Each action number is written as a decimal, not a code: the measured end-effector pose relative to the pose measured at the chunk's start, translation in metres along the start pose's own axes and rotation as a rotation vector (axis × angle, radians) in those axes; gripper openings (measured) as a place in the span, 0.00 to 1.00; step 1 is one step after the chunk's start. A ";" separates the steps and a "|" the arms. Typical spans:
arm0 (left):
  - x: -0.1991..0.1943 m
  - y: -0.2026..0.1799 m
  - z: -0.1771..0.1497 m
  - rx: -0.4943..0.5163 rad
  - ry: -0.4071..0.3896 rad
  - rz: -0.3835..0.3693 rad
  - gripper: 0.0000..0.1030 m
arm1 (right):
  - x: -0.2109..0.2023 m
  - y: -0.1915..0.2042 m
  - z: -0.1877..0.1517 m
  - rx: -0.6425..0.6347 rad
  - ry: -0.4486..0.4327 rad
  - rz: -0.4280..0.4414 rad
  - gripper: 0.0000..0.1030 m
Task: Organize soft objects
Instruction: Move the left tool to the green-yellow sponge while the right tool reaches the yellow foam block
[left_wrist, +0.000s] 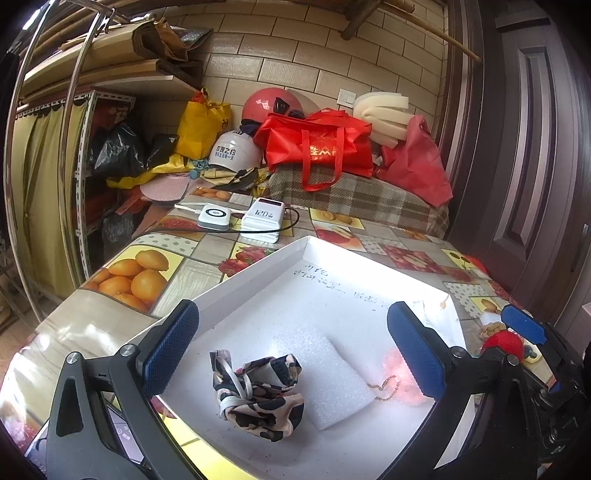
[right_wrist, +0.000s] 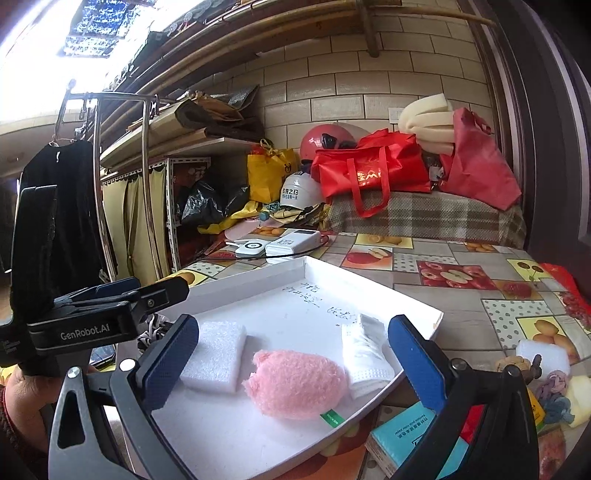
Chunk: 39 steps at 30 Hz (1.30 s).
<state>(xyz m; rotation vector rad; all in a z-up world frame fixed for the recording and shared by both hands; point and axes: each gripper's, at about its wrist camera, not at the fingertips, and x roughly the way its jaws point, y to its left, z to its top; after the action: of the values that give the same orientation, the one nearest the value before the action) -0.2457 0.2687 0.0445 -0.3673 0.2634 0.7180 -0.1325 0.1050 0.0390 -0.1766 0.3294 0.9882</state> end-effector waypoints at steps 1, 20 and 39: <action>0.000 0.000 0.000 -0.001 -0.002 -0.001 1.00 | -0.004 0.002 -0.002 -0.009 0.000 0.008 1.00; -0.056 -0.119 -0.032 0.351 -0.006 -0.385 1.00 | -0.124 -0.195 -0.039 0.458 -0.038 -0.389 1.00; -0.006 -0.213 -0.081 0.507 0.425 -0.403 0.99 | -0.053 -0.254 -0.062 0.432 0.458 -0.405 0.97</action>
<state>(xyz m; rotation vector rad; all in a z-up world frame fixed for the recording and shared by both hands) -0.1141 0.0842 0.0240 -0.0755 0.7343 0.1535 0.0423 -0.0925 -0.0010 -0.0680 0.8798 0.4505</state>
